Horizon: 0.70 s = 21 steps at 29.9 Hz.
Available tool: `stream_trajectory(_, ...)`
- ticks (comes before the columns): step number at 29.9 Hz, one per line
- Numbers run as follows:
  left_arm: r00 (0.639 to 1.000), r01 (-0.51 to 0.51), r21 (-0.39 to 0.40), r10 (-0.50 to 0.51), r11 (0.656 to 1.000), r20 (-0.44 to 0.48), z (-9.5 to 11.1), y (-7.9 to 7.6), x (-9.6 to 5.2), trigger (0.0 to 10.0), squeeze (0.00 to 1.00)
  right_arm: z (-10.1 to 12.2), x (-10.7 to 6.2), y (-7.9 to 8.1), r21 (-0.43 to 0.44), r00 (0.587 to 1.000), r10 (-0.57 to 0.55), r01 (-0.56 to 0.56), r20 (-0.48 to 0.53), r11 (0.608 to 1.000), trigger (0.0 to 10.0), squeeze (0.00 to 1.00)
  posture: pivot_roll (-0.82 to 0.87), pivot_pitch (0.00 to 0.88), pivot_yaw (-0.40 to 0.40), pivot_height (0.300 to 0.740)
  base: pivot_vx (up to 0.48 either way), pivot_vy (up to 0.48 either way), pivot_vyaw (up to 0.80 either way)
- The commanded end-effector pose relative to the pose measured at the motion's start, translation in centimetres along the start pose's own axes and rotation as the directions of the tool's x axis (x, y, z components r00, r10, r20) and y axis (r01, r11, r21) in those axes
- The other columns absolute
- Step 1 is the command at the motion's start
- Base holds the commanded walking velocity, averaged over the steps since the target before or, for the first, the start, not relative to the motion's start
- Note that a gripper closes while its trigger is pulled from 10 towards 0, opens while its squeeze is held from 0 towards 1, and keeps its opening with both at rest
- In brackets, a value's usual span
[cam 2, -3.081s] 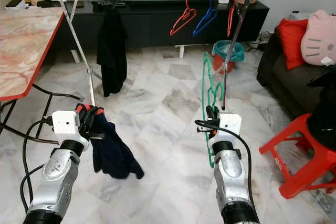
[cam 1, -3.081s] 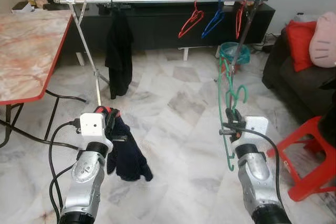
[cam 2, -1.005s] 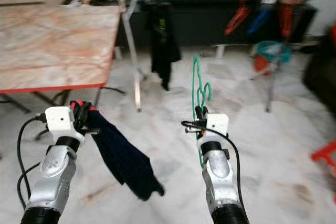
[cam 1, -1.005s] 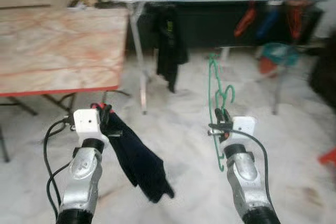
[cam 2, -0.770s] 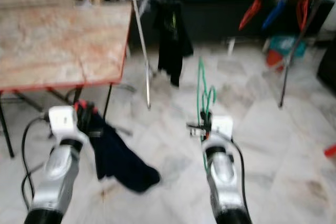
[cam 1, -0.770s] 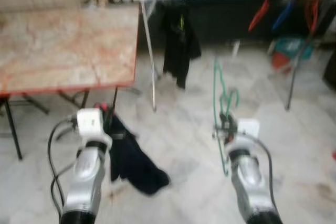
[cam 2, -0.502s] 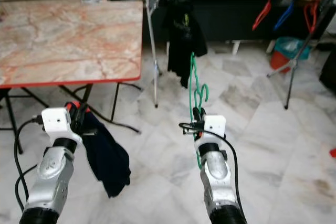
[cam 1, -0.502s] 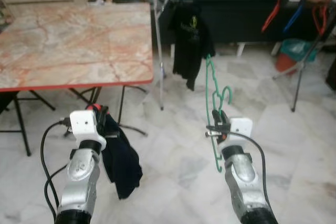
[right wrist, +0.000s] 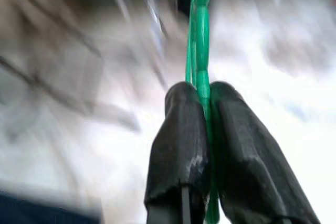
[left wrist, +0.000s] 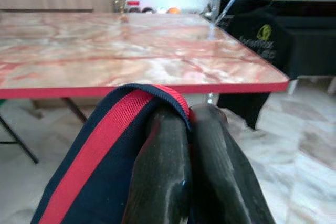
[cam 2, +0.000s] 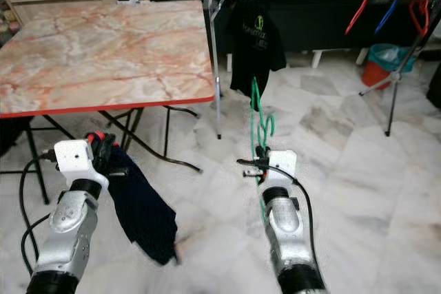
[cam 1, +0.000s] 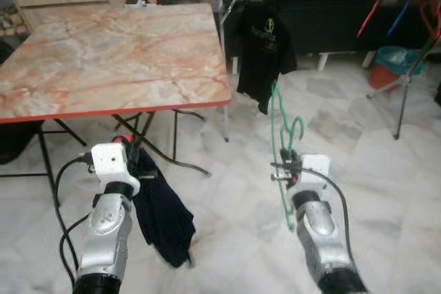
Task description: Hang hanger
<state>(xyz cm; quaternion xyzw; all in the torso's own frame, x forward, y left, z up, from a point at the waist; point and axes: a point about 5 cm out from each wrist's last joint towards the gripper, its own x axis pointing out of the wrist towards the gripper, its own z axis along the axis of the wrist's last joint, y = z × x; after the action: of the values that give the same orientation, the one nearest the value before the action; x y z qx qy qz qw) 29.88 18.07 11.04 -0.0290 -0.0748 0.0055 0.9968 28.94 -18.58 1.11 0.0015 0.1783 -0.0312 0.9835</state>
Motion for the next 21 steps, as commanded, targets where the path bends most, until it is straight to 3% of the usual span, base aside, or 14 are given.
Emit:
stream_trajectory(1, 0.999, -0.013, 0.026, 0.012, 1.000, 0.033, 0.8, 0.5, 0.4, 10.0, 0.00, -0.9, -0.1, 0.3, 0.010, 0.999, 0.000, 0.001, -0.049, 1.000, 10.0, 0.00, -0.06, 0.000, 0.021, 0.740, 0.000, 0.334, 0.00)
stream_trajectory(3, 0.999, -0.018, 0.028, 0.017, 0.999, 0.036, 0.9, 0.5, 0.4, 10.0, 0.00, -3.0, -0.6, -0.2, -0.057, 0.984, 0.005, -0.015, -0.178, 0.998, 10.0, 0.00, -0.05, 0.000, 0.015, 0.740, 0.000, 0.337, 0.00)
stream_trajectory(5, 0.999, -0.024, 0.029, 0.022, 0.999, 0.040, 1.0, 0.6, 0.4, 10.0, 0.00, -4.0, -0.9, -0.6, -0.061, 0.973, -0.007, -0.007, -0.230, 0.998, 10.0, 0.00, -0.05, 0.000, 0.014, 0.740, 0.000, 0.330, 0.00)
stream_trajectory(6, 0.999, -0.032, 0.031, 0.030, 0.999, 0.043, 1.0, 0.8, 0.4, 10.0, 0.00, -5.6, -1.6, -0.9, -0.047, 0.951, -0.017, 0.002, -0.309, 0.999, 10.0, 0.00, -0.05, 0.000, 0.011, 0.740, 0.000, 0.334, 0.00)
stream_trajectory(12, 0.998, -0.041, 0.033, 0.039, 0.999, 0.044, 1.1, 1.1, 0.4, 10.0, 0.00, -8.6, -3.4, -0.7, -0.062, 0.899, 0.015, -0.046, -0.438, 0.997, 10.0, 0.00, -0.03, 0.000, 0.010, 0.740, 0.000, 0.334, 0.00)
stream_trajectory(13, 0.998, -0.043, 0.035, 0.041, 0.998, 0.046, 1.2, 1.2, 0.4, 10.0, 0.00, -10.1, -4.4, -0.6, -0.084, 0.860, 0.027, -0.081, -0.510, 0.993, 10.0, 0.00, -0.03, 0.000, 0.010, 0.740, 0.000, 0.337, 0.00)
stream_trajectory(21, 0.998, -0.049, 0.041, 0.048, 0.998, 0.043, 1.2, 1.4, 0.4, 10.0, 0.00, -12.0, -6.0, -0.6, -0.136, 0.812, 0.051, -0.159, -0.582, 0.978, 10.0, 0.00, -0.02, 0.000, 0.011, 0.740, 0.000, 0.334, 0.00)
